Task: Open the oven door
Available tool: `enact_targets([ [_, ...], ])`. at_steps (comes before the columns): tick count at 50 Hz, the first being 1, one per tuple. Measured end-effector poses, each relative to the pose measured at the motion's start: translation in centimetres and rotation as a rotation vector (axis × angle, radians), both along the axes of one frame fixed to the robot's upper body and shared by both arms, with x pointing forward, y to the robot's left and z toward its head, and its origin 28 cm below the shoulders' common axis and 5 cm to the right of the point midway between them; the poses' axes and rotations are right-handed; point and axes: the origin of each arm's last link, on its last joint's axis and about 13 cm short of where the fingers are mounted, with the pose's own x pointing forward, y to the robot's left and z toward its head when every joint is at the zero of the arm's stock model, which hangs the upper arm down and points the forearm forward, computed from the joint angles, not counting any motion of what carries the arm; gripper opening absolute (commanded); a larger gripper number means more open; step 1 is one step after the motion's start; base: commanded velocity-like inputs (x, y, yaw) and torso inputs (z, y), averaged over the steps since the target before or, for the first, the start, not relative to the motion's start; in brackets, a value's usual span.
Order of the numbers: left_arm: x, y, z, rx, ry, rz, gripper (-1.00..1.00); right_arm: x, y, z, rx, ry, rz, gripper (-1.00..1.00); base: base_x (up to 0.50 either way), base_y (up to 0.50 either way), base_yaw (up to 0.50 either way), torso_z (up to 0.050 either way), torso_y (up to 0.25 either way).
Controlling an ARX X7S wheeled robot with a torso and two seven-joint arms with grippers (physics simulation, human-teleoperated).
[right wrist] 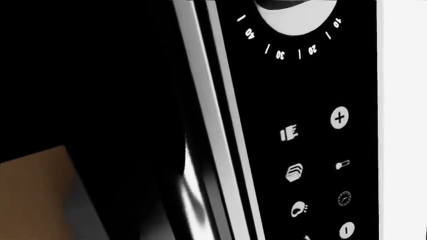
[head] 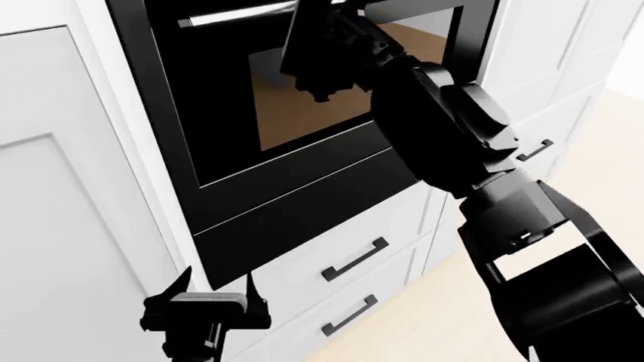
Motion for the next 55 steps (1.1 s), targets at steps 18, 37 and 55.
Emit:
enact_targets([
  [18,0.0,0.0,-0.1,0.000,0.002,0.000,1.00,1.2,0.4,-0.5,0.010,-0.006,-0.012,-1.00,0.00,0.00,0.00,0.000,0.000],
  [37,-0.2,-0.2,0.0,0.005,-0.003,-0.005,1.00,0.7,0.2,-0.4,-0.055,-0.080,-0.046,-1.00,0.00,0.00,0.00,0.000,0.000],
  [55,-0.8,-0.4,0.0,0.014,-0.013,-0.016,1.00,-2.3,-1.7,-0.9,-0.119,-0.140,-0.076,-1.00,0.00,0.00,0.00,0.000,0.004],
])
